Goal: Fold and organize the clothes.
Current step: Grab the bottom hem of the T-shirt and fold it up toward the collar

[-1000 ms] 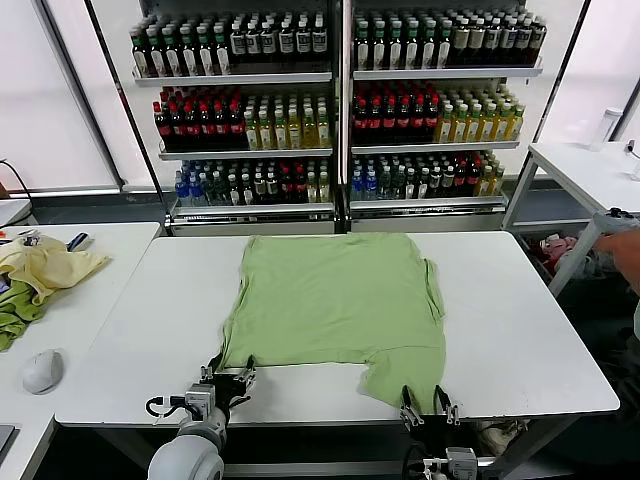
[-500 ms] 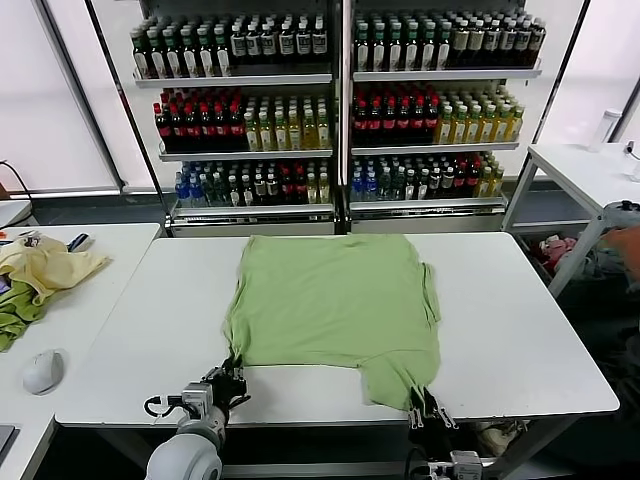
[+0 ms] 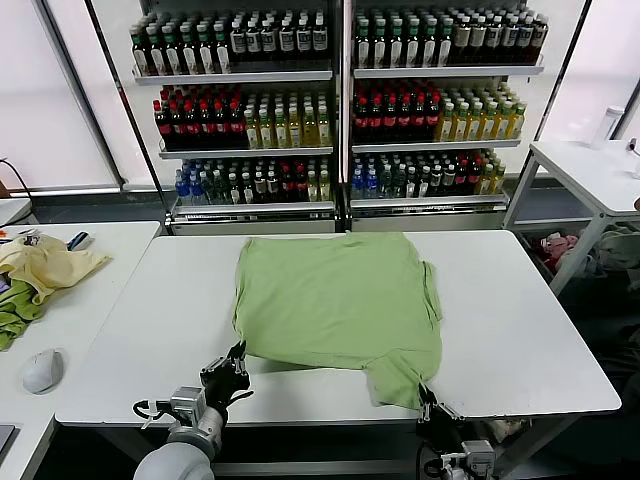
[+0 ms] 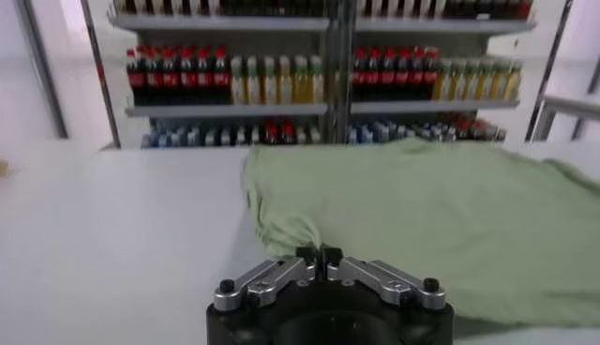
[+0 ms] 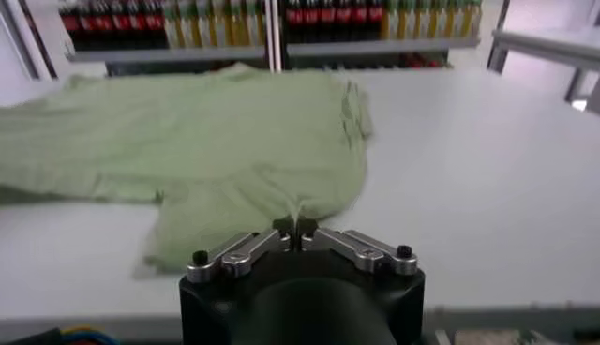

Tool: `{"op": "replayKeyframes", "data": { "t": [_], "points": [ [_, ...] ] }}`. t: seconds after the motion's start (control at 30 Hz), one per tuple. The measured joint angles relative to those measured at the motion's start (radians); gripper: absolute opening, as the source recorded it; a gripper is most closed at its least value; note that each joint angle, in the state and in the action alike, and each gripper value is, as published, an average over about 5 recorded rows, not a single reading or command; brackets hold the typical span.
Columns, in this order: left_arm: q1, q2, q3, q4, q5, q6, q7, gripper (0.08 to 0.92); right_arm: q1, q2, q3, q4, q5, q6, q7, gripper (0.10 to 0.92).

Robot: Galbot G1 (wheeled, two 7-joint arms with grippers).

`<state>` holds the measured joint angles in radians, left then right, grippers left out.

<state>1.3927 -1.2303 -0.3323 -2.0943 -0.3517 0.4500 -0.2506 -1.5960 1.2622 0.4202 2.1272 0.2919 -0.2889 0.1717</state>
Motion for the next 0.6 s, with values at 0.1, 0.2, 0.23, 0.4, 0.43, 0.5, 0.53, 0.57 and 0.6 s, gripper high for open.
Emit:
{"op": "replayKeyframes", "data": {
  "t": [0.1, 0.2, 0.23, 0.4, 0.43, 0.5, 0.53, 0.57, 0.6],
  "points": [
    [-0.003, 0.014, 0.001, -0.015, -0.004, -0.017, 0.009, 0.106, 0.028, -0.023, 0.01, 0.003, 0.021, 0.006, -0.003, 0.132],
    [-0.013, 0.029, 0.004, -0.02, -0.009, -0.029, 0.016, 0.106, 0.066, -0.046, 0.013, -0.002, 0.044, 0.009, -0.004, 0.132],
    [-0.019, 0.034, 0.006, -0.02, -0.012, -0.032, 0.018, 0.106, 0.081, -0.054, 0.013, -0.005, 0.05, 0.01, -0.005, 0.132],
    [-0.055, 0.056, 0.012, -0.005, -0.026, -0.044, 0.024, 0.106, 0.167, -0.092, 0.006, -0.041, 0.07, 0.017, -0.011, 0.132],
    [-0.064, 0.059, 0.014, 0.001, -0.028, -0.047, 0.024, 0.106, 0.185, -0.099, 0.003, -0.051, 0.073, 0.018, -0.012, 0.132],
    [-0.084, 0.064, 0.02, 0.018, -0.028, -0.053, 0.025, 0.106, 0.223, -0.112, -0.005, -0.074, 0.078, 0.02, -0.014, 0.132],
    [-0.094, 0.067, 0.023, 0.028, -0.027, -0.057, 0.025, 0.106, 0.242, -0.118, -0.01, -0.086, 0.08, 0.021, -0.016, 0.132],
    [-0.106, 0.069, 0.026, 0.041, -0.025, -0.06, 0.025, 0.106, 0.26, -0.123, -0.016, -0.099, 0.082, 0.021, -0.017, 0.132],
    [-0.118, 0.072, 0.03, 0.054, -0.022, -0.063, 0.025, 0.106, 0.278, -0.128, -0.022, -0.111, 0.083, 0.021, -0.019, 0.132]
  ]
}}
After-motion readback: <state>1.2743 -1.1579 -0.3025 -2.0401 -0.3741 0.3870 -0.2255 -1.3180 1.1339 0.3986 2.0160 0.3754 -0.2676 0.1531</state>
